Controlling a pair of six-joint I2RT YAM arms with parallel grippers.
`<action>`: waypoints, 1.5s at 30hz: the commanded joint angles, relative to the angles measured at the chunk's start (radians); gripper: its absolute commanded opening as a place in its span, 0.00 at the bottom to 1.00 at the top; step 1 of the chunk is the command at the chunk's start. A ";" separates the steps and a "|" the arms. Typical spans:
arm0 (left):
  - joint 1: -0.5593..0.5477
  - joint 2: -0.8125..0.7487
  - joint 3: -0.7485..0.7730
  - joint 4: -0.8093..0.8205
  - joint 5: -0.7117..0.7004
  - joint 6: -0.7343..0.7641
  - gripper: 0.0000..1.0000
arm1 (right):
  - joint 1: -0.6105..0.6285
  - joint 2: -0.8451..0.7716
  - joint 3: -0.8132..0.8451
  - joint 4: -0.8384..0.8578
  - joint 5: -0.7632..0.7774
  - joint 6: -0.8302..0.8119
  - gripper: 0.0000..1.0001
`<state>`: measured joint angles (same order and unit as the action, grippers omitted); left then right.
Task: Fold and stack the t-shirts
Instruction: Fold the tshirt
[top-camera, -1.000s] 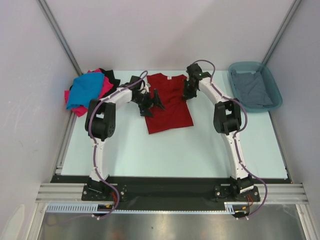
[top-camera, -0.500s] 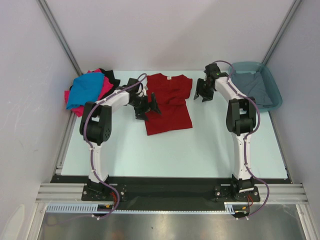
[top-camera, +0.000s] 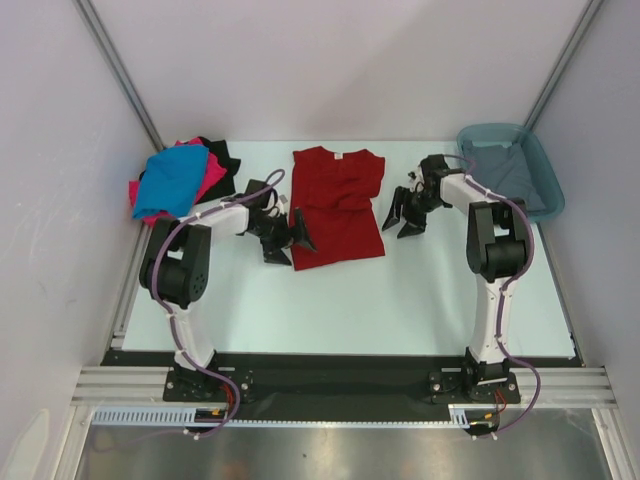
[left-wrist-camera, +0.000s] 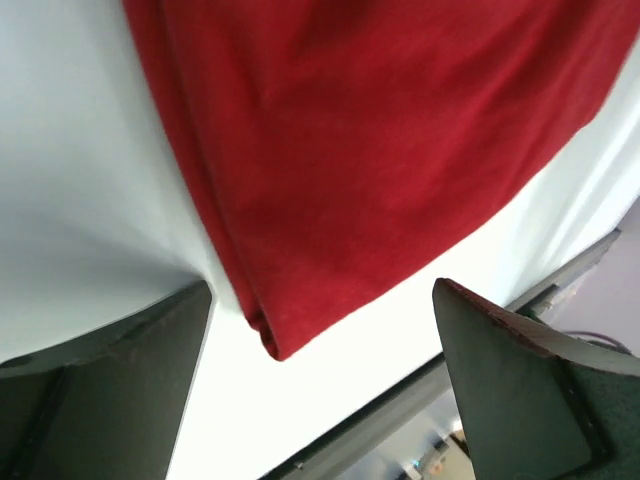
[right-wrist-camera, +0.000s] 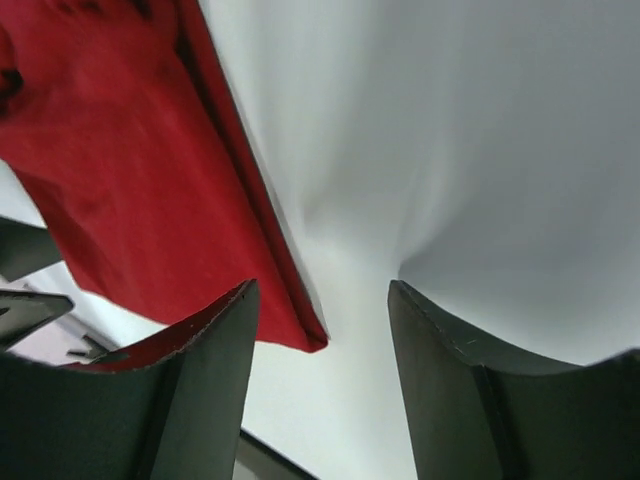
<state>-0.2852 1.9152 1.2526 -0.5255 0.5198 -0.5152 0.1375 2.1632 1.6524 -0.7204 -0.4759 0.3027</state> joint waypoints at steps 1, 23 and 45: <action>0.000 -0.044 -0.079 0.113 0.055 -0.062 1.00 | -0.007 -0.057 -0.075 0.074 -0.137 0.042 0.60; -0.002 -0.044 -0.232 0.274 0.138 -0.131 1.00 | 0.007 -0.069 -0.379 0.266 -0.316 0.151 0.59; -0.002 0.004 -0.167 0.251 0.158 -0.098 0.47 | -0.001 0.007 -0.275 0.273 -0.247 0.145 0.17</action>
<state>-0.2832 1.8988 1.0607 -0.2562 0.6811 -0.6430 0.1390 2.1452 1.3659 -0.4648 -0.7845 0.4679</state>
